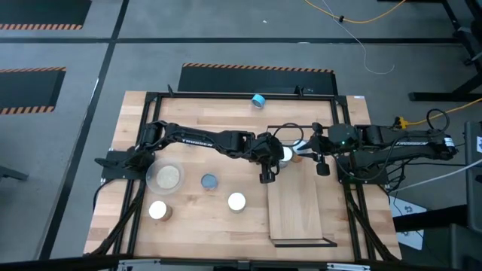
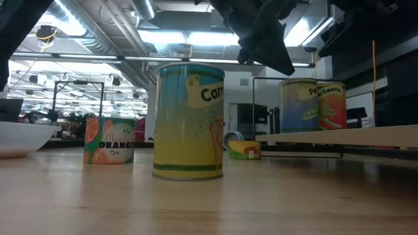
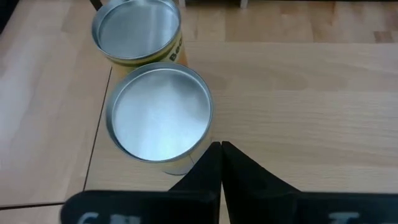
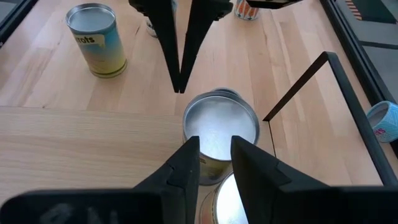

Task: Pick and place cans onto a shelf
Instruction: Put the dark blue can onto the shelf aligned with the orange can

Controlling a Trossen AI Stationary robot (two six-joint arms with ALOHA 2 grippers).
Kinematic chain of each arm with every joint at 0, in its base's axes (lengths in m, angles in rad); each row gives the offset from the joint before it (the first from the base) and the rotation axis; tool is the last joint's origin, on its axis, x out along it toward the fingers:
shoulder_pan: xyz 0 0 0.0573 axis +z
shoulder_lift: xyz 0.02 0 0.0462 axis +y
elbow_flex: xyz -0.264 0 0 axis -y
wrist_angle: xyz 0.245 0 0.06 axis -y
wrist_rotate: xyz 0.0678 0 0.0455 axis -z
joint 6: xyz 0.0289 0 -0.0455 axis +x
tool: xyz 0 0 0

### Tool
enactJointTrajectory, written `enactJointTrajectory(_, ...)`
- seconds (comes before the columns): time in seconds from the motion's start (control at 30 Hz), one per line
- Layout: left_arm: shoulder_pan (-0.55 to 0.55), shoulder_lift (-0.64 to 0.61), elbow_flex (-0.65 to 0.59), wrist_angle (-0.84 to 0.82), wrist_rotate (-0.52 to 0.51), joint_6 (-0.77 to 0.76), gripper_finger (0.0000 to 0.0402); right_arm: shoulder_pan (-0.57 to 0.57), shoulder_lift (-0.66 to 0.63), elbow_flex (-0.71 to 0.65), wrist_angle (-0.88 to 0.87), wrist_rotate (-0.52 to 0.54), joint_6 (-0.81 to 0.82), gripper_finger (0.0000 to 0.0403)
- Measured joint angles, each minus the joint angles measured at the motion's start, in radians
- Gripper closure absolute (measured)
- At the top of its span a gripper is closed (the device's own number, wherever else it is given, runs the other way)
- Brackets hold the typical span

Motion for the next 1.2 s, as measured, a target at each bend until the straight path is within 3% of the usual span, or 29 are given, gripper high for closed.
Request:
enactJointTrajectory(0.17,0.002,0.0,0.0,0.0,-0.029,0.0,0.0401,0.0,0.0,0.0,0.0,0.0,0.0,0.0306)
enactJointTrajectory(0.33,0.002,0.0,0.0,0.0,0.032,0.012,0.0401,0.0,0.0,0.0,0.0,0.0,0.0,0.0306)
enactJointTrajectory(0.73,0.005,0.054,0.0,0.04,0.033,0.011,0.0401,0.0,0.0,0.0,-0.001,0.0,0.0,0.0306)
enactJointTrajectory(1.2,0.004,0.051,0.001,0.022,-0.131,0.012,0.0401,0.0,0.0,0.0,-0.001,0.0,0.0,0.0306)
